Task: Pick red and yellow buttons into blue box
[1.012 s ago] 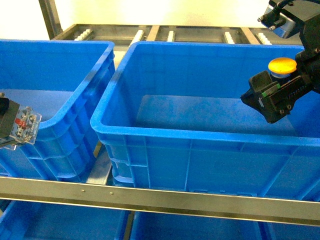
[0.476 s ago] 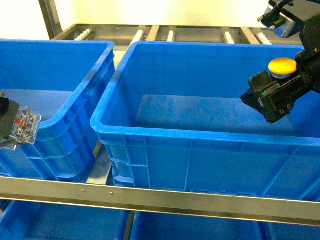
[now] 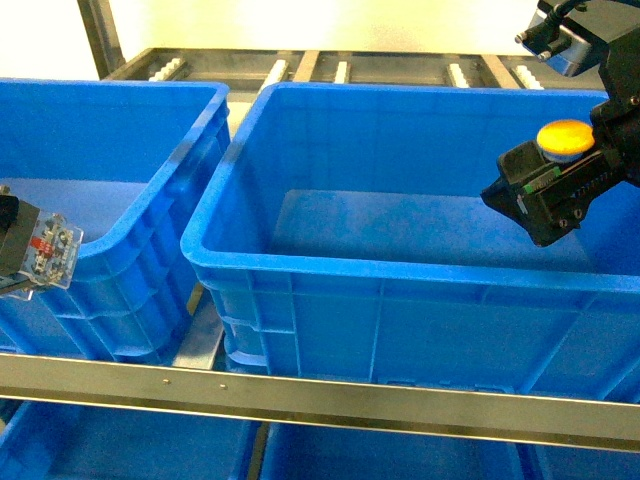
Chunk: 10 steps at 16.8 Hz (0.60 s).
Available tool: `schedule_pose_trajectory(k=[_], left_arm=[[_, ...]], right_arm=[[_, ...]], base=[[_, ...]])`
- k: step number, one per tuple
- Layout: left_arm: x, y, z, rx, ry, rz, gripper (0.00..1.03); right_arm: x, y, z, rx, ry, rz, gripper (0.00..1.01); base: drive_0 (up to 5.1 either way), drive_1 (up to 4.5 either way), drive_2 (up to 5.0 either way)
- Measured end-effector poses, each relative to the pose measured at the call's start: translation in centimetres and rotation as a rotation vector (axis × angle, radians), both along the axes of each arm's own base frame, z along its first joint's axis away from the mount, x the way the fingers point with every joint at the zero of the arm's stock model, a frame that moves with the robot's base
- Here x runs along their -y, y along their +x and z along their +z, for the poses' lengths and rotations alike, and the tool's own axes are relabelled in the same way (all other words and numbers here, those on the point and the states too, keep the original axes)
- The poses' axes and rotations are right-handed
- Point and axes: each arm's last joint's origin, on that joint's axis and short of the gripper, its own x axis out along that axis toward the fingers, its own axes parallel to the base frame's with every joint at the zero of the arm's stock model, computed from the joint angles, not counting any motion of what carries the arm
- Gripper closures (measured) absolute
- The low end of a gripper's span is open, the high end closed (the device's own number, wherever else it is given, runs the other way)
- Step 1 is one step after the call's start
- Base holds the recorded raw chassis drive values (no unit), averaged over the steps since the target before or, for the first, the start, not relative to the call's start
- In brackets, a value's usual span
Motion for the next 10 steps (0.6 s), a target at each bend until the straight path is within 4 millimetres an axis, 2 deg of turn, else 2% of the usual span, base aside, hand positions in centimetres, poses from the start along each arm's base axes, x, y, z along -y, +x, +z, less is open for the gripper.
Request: schedule_pose_trajectory(k=[10], left_arm=[[0.0, 0.0, 0.0, 0.0, 0.0, 0.0, 0.71]], right_arm=[[0.0, 0.01, 0.01, 0.001, 0.0, 0.0, 0.03]], base=[[0.0, 0.0, 0.0]])
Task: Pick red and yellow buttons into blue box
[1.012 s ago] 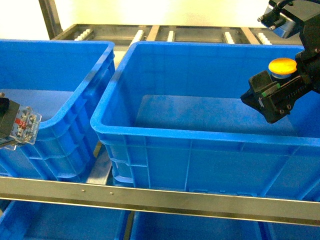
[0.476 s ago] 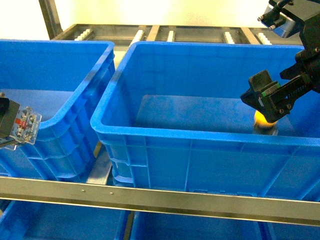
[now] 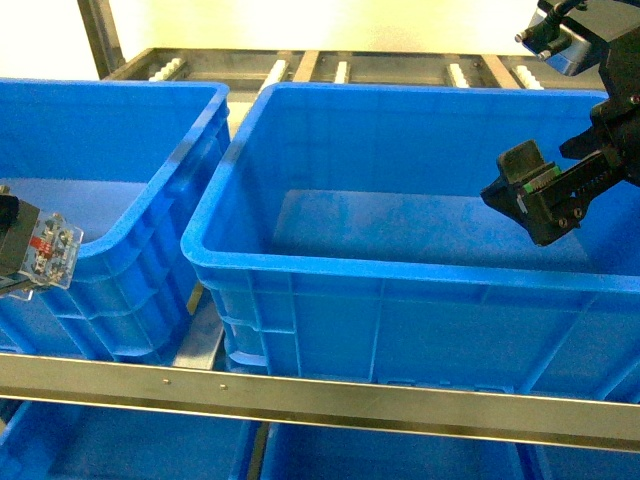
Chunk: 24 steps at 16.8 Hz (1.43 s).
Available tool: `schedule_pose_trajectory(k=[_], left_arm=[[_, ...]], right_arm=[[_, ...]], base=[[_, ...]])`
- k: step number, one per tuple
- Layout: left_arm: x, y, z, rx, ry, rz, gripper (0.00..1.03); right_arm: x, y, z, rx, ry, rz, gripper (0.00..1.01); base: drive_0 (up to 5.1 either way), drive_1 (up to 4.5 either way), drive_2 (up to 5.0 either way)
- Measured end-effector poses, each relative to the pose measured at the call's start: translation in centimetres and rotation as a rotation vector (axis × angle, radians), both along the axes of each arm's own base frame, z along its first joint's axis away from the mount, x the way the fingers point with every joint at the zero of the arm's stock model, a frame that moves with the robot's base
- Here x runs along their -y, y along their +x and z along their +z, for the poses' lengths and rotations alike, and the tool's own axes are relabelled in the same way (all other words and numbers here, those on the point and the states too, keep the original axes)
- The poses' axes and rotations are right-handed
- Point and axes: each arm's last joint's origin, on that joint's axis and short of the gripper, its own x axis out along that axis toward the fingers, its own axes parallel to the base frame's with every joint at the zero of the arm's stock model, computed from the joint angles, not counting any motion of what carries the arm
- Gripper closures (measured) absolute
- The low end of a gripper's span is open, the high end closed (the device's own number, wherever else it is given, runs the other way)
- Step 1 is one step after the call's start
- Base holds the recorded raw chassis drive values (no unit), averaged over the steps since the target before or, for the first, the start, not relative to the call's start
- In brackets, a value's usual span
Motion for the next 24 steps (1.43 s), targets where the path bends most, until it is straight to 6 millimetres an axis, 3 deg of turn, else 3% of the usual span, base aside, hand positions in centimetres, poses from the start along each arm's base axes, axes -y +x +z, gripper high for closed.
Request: schedule_pose_trajectory(k=[6, 10, 14, 17, 24], left_arm=[[0.2, 0.1, 0.0, -0.001, 0.004, -0.003, 0.71], [3.1, 1.6, 3.3, 0.076, 0.016, -0.08, 0.71], [5.1, 3.5, 3.8, 0.059, 0.04, -0.094, 0.71], [6.3, 5.0, 5.3, 0.092, 0.026, -0.132, 0.71], [9.3, 10.2, 3.3, -0.001, 0.097, -0.152, 0.71]], right_arm=[[0.0, 0.0, 0.0, 0.0, 0.0, 0.0, 0.03], [0.0, 0.0, 0.0, 0.001, 0.0, 0.0, 0.03], [0.0, 0.0, 0.1, 0.002, 0.0, 0.0, 0.03], [0.0, 0.0, 0.1, 0.002, 0.0, 0.0, 0.03], [0.0, 0.0, 0.1, 0.002, 0.0, 0.0, 0.03]], base=[[0.0, 0.0, 0.0], [0.0, 0.0, 0.0], [0.0, 0.0, 0.0], [0.0, 0.0, 0.0], [0.0, 0.0, 0.0]])
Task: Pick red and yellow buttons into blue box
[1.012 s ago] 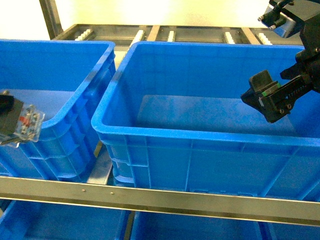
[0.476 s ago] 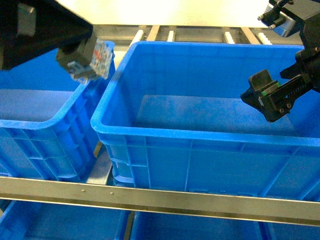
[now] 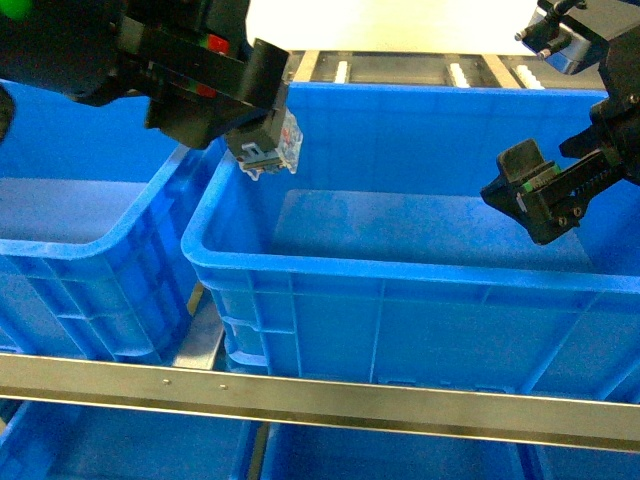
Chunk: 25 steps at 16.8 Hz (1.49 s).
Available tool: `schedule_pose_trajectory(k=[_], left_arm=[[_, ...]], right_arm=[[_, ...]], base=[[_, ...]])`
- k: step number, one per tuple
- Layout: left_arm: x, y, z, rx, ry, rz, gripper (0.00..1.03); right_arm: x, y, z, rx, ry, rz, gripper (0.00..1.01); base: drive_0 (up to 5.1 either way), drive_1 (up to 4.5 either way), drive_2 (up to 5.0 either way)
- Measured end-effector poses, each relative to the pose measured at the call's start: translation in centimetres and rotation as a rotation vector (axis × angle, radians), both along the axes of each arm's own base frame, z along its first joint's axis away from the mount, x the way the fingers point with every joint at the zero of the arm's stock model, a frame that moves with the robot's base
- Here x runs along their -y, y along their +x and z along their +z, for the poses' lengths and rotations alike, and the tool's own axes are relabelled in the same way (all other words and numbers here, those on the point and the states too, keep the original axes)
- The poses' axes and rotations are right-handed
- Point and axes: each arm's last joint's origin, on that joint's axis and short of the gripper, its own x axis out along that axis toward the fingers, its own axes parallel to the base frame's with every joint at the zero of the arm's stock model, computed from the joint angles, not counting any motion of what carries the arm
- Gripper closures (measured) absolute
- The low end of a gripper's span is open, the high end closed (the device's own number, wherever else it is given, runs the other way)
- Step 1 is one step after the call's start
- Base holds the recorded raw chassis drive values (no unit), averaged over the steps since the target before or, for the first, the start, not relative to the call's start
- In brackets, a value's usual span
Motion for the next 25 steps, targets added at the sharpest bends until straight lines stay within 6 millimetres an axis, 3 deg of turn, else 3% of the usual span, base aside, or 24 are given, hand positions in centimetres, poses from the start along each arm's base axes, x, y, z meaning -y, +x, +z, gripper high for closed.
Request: schedule_pose_trajectory(k=[4, 5, 6, 13, 15, 21, 22, 25], left_arm=[[1.1, 3.2, -1.7, -0.043, 0.055, 0.016, 0.71], [2.0, 5.3, -2.4, -0.061, 0.078, 0.023, 0.71], [2.3, 6.1, -3.0, -0.068, 0.09, 0.024, 0.71], [3.6, 8.4, -3.8, -0.084, 0.108, 0.026, 0.71], [3.7, 8.8, -4.8, -0.116, 0.122, 0.024, 0.71], [3.8, 8.9, -4.8, -0.113, 0.124, 0.028, 0.08], [3.8, 8.9, -4.8, -0.113, 0.125, 0.028, 0.03], [3.8, 8.9, -4.8, -0.113, 0.124, 0.028, 0.05]], right_arm=[[0.0, 0.0, 0.0, 0.0, 0.0, 0.0, 0.03], [0.0, 0.0, 0.0, 0.0, 0.0, 0.0, 0.03], [0.0, 0.0, 0.0, 0.0, 0.0, 0.0, 0.03], [0.0, 0.0, 0.0, 0.0, 0.0, 0.0, 0.03], [0.0, 0.0, 0.0, 0.0, 0.0, 0.0, 0.03], [0.0, 0.0, 0.0, 0.0, 0.0, 0.0, 0.03], [0.0, 0.0, 0.0, 0.001, 0.0, 0.0, 0.03], [0.0, 0.0, 0.0, 0.001, 0.0, 0.0, 0.03]], base=[[0.0, 0.0, 0.0], [0.0, 0.0, 0.0], [0.0, 0.0, 0.0], [0.0, 0.0, 0.0], [0.0, 0.0, 0.0], [0.0, 0.0, 0.0], [0.0, 0.0, 0.0], [0.0, 0.0, 0.0]])
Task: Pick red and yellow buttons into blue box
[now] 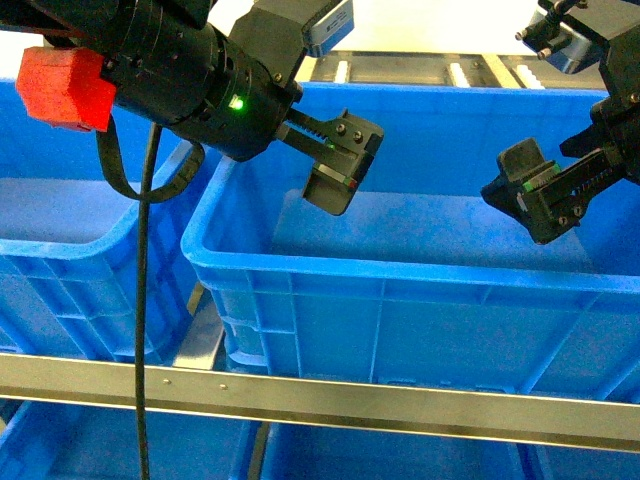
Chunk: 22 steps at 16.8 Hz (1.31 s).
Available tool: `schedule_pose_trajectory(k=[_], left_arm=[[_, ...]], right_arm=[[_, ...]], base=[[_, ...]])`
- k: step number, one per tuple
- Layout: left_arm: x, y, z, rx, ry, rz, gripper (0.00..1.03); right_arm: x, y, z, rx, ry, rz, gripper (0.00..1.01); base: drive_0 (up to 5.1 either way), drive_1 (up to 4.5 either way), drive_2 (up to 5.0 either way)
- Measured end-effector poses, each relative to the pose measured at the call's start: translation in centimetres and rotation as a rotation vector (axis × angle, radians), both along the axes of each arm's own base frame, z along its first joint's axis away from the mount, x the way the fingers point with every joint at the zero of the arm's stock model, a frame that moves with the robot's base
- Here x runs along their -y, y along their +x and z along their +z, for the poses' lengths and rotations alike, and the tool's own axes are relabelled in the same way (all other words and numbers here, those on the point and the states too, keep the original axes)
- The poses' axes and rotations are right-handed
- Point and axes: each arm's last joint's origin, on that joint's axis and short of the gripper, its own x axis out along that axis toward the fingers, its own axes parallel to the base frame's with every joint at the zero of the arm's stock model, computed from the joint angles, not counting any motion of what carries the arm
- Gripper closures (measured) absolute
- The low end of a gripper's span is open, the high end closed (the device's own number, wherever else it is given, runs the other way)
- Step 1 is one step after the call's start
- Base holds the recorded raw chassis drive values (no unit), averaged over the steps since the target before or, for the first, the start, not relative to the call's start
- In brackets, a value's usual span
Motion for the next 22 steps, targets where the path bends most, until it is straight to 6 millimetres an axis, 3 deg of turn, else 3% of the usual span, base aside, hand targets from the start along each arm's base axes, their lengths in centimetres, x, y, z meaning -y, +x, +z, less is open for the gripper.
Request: schedule_pose_trajectory(k=[4, 6, 10, 14, 16, 19, 20, 22], left_arm=[[0.0, -0.2, 0.1, 0.007, -0.009, -0.012, 0.05], [-1.4, -3.3, 0.2, -0.003, -0.006, -0.029, 0.05], [-4.3, -7.8, 3.3, 0.099, -0.019, -0.033, 0.05], [-5.5, -10.9, 3.4, 0.146, -0.007, -0.001, 0.05], [-5.4, -12.6, 2.9, 0.144, 0.021, 0.016, 0.05], [-5.2, -13.1, 2.4, 0.112, 0.038, 0.009, 0.05], [-5.0, -13.0, 2.2, 0.208, 0.003, 0.075, 0.09], [-7.7, -15.1, -0.1, 0.411, -0.179, 0.445, 0.33]], right_arm=[[-0.4, -0.2, -0.1, -0.004, -0.009, 0.0, 0.03], [-0.4, -1.1, 0.3, 0.011, -0.02, -0.015, 0.03], [1.3, -3.7, 3.2, 0.102, -0.038, -0.039, 0.03], [2.2, -6.8, 6.1, 0.193, -0.036, -0.026, 0.03], [2.4, -8.1, 6.4, 0.215, -0.059, -0.032, 0.03], [2.0, -8.5, 5.9, 0.207, -0.11, -0.003, 0.03], [2.1, -8.6, 5.5, 0.38, -0.053, -0.161, 0.13], [3.5, -11.5, 2.9, 0.486, 0.197, -0.38, 0.37]], base=[[0.0, 0.0, 0.0], [0.0, 0.0, 0.0], [0.0, 0.0, 0.0], [0.0, 0.0, 0.0], [0.0, 0.0, 0.0], [0.0, 0.0, 0.0], [0.0, 0.0, 0.0], [0.0, 0.0, 0.0]])
